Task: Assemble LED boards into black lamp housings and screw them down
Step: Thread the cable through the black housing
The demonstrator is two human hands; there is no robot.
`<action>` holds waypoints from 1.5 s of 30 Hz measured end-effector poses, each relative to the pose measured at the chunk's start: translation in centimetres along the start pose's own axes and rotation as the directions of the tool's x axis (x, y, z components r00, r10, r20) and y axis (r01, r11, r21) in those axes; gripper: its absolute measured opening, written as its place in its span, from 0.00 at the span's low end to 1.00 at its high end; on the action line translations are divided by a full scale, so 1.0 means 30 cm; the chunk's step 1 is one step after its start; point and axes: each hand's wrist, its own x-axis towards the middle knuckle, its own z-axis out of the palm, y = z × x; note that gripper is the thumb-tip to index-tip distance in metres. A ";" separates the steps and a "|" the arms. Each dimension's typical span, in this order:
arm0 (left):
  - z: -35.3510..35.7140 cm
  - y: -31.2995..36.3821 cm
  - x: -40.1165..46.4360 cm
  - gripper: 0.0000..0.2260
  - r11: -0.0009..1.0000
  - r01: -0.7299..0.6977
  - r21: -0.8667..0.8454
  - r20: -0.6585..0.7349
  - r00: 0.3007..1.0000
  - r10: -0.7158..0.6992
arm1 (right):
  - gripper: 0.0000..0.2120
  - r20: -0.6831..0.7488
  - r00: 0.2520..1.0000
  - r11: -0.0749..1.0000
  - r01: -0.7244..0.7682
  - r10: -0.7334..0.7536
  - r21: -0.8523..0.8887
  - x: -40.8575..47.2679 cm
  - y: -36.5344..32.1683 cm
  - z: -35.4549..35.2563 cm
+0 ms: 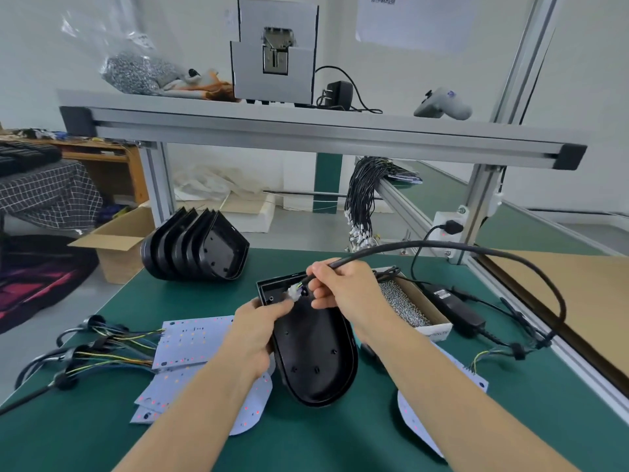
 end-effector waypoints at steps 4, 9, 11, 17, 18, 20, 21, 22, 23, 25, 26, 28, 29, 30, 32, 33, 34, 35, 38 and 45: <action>0.023 -0.003 -0.008 0.08 0.998 -0.052 -0.032 0.001 0.999 0.052 | 0.10 -0.064 0.998 1.000 0.019 -0.019 -0.009 0.007 -0.009 -0.001; 0.045 -0.004 -0.016 0.04 0.995 -0.036 -0.098 -0.067 0.997 0.029 | 0.08 -0.103 0.987 0.945 0.084 -0.122 -0.315 0.022 0.013 0.002; 0.058 -0.013 -0.030 0.02 0.989 -0.076 -0.130 -0.117 0.991 0.061 | 0.07 -0.105 0.974 0.893 0.137 -0.200 -0.428 0.030 0.027 0.013; 0.099 -0.022 -0.037 0.02 0.967 -0.253 0.035 -0.194 0.947 0.255 | 0.05 -0.125 0.977 0.847 0.083 -0.174 -0.525 0.045 0.065 0.069; 0.101 -0.019 -0.026 0.02 0.972 -0.232 0.025 -0.217 0.948 0.232 | 0.06 -0.125 0.988 0.860 0.011 -0.087 -0.510 0.052 0.050 0.082; 0.089 -0.016 0.012 0.05 0.988 -0.153 -0.027 -0.295 0.945 0.139 | 0.09 -0.041 0.994 0.862 -0.110 0.104 -0.495 0.045 0.013 0.101; 0.075 -0.013 0.033 0.07 0.991 -0.107 -0.074 -0.338 0.938 0.076 | 0.10 0.042 0.981 0.851 -0.143 0.189 -0.505 0.017 -0.010 0.105; 0.057 -0.009 0.049 0.09 0.991 -0.073 -0.112 -0.374 0.927 0.026 | 0.10 0.128 0.963 0.828 -0.131 0.236 -0.545 -0.028 -0.028 0.104; 0.035 -0.007 0.067 0.10 0.992 -0.056 -0.112 -0.401 0.916 0.006 | 0.11 0.192 0.965 0.794 -0.026 0.178 -0.608 -0.081 -0.043 0.093; 0.000 -0.005 0.090 0.10 0.997 -0.066 -0.037 -0.410 0.911 0.045 | 0.10 0.236 0.922 0.524 0.371 -0.307 -0.767 -0.184 -0.094 0.036; -0.008 0.000 0.090 0.09 0.997 -0.081 -0.013 -0.393 0.917 0.070 | 0.13 0.258 0.778 0.286 0.485 -0.573 -0.826 -0.218 -0.127 -0.013; -0.008 0.007 0.083 0.07 0.994 -0.108 -0.003 -0.348 0.932 0.100 | 0.32 0.348 0.666 -0.101 0.380 -0.659 -0.919 -0.211 -0.208 -0.126; 0.000 0.007 0.077 0.07 0.993 -0.114 0.017 -0.337 0.935 0.113 | 0.37 0.347 0.784 -0.152 0.315 -0.515 -0.937 -0.186 -0.236 -0.182; 0.011 0.008 0.067 0.06 0.992 -0.122 0.023 -0.328 0.937 0.122 | 0.36 0.314 0.904 -0.096 0.299 -0.289 -0.950 -0.162 -0.244 -0.224; 0.028 0.013 0.054 0.06 0.990 -0.139 -0.015 -0.313 0.941 0.127 | 0.23 0.328 0.943 0.236 0.308 0.049 -0.922 -0.128 -0.202 -0.263; 0.033 0.013 0.053 0.06 0.989 -0.149 -0.011 -0.312 0.940 0.138 | 0.17 0.384 0.923 0.339 0.361 0.002 -0.869 -0.120 -0.167 -0.278; 0.035 0.015 0.051 0.06 0.986 -0.167 0.015 -0.313 0.936 0.163 | 0.14 0.431 0.893 0.352 0.447 -0.126 -0.823 -0.112 -0.143 -0.286; 0.037 0.016 0.047 0.06 0.982 -0.185 0.038 -0.311 0.932 0.188 | 0.16 0.444 0.846 0.290 0.522 -0.295 -0.802 -0.098 -0.125 -0.301; 0.048 0.022 0.027 0.07 0.972 -0.228 0.051 -0.282 0.931 0.233 | 0.28 0.368 0.800 0.156 0.488 -0.474 -0.859 0.007 -0.127 -0.337; 0.059 0.054 0.007 0.08 0.941 -0.296 0.164 -0.278 0.901 0.332 | 0.12 0.366 0.903 0.414 0.429 -0.225 -0.803 0.119 -0.093 -0.309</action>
